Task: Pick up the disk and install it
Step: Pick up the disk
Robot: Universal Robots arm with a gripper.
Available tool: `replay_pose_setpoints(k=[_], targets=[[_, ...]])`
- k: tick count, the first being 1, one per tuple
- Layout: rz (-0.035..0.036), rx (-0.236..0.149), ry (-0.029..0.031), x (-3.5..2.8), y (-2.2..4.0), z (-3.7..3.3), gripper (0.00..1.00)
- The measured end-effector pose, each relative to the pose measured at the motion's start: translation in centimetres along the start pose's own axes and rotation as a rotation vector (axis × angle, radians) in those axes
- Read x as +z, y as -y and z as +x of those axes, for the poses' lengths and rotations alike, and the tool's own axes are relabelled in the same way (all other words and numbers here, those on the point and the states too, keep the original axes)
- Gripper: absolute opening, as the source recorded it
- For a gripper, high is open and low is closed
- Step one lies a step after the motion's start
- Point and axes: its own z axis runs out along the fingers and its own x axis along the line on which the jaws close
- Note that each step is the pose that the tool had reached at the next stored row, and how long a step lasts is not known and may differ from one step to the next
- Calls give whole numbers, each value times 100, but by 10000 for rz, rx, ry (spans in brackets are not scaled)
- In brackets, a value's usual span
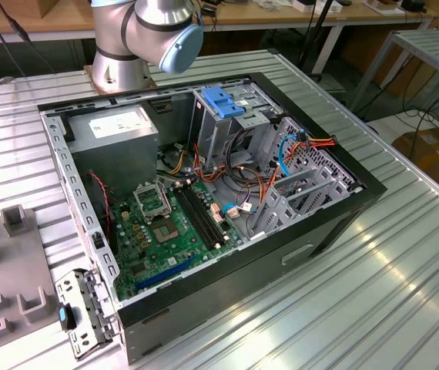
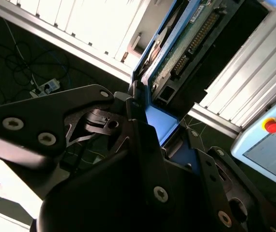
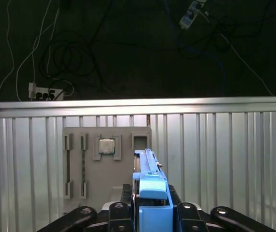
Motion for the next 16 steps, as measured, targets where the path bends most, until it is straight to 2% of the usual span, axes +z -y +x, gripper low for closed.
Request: replay_pose_setpoints(k=[16], targets=[[0, 0, 3, -107, 1, -1, 37]])
